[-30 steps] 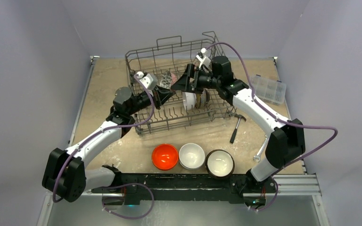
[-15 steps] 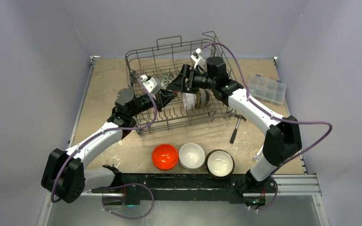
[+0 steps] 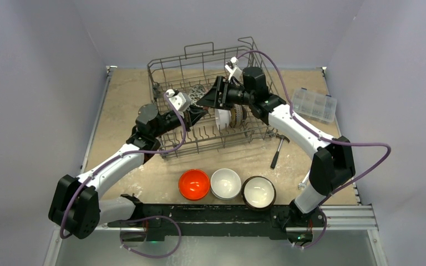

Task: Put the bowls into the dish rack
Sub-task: Place the bowl in the dish rack.

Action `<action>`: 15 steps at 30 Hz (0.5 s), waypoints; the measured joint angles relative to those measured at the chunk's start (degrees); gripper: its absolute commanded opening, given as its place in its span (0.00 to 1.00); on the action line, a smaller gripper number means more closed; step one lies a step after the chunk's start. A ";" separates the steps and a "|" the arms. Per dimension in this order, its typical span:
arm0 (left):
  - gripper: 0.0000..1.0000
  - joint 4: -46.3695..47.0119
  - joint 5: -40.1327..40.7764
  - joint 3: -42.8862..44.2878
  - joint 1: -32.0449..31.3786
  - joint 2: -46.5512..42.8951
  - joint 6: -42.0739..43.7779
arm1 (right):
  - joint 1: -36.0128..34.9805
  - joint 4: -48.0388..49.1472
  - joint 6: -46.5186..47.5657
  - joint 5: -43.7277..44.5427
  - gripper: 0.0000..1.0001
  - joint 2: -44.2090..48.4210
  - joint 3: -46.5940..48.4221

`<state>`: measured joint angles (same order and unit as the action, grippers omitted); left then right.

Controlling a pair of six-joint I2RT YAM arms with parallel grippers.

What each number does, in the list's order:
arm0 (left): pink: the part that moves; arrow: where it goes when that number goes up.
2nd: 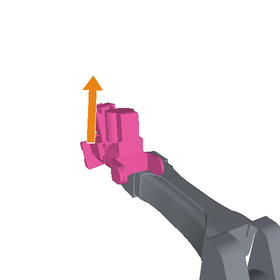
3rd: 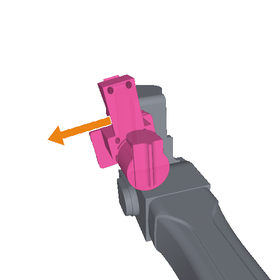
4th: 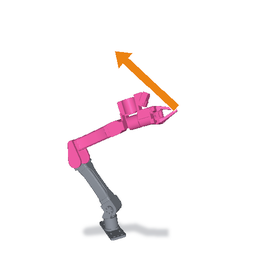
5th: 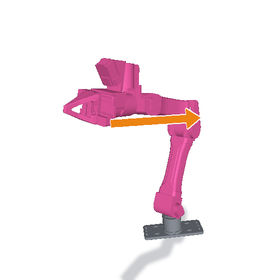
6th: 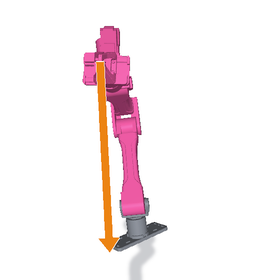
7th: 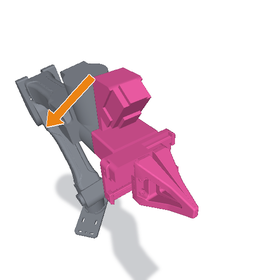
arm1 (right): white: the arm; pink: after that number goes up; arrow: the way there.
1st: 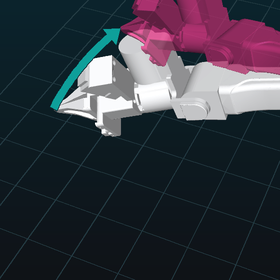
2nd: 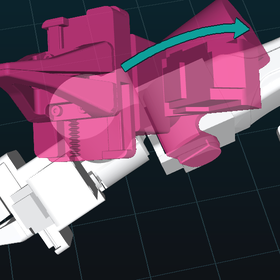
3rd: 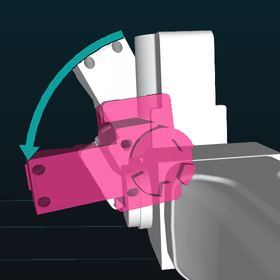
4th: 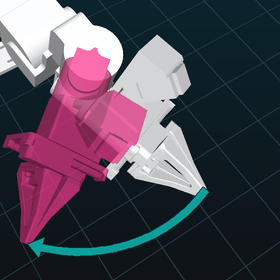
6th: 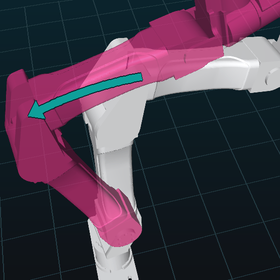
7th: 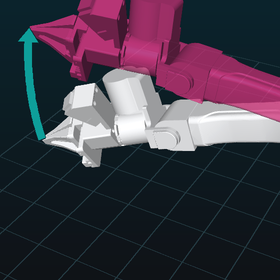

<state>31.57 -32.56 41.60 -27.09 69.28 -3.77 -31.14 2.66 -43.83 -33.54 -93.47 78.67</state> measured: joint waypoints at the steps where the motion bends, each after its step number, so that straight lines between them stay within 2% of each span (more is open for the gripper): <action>1: 0.27 -0.04 0.07 0.00 0.00 0.00 0.00 | 0.00 -0.04 0.00 0.04 0.00 0.00 0.00; 5: 0.71 -0.57 0.39 0.04 -0.11 -0.09 0.04 | 0.50 -0.20 0.20 0.81 0.00 0.07 0.00; 7: 0.89 -0.87 0.92 0.07 -0.50 -0.09 -0.11 | 1.49 -0.26 0.42 1.09 0.00 0.22 0.00; 11: 0.99 -0.79 4.22 0.07 -0.31 -0.20 -0.55 | 3.56 -1.53 0.85 1.14 0.00 0.68 -0.07; 15: 0.99 -0.81 8.76 0.07 -0.28 -0.83 -1.64 | 4.90 -3.82 2.43 2.40 0.00 1.42 -0.07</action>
<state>30.76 -23.79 41.67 -27.38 68.45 -5.41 -26.24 -1.17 -41.41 -31.14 -92.05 78.61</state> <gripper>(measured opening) 0.986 0.697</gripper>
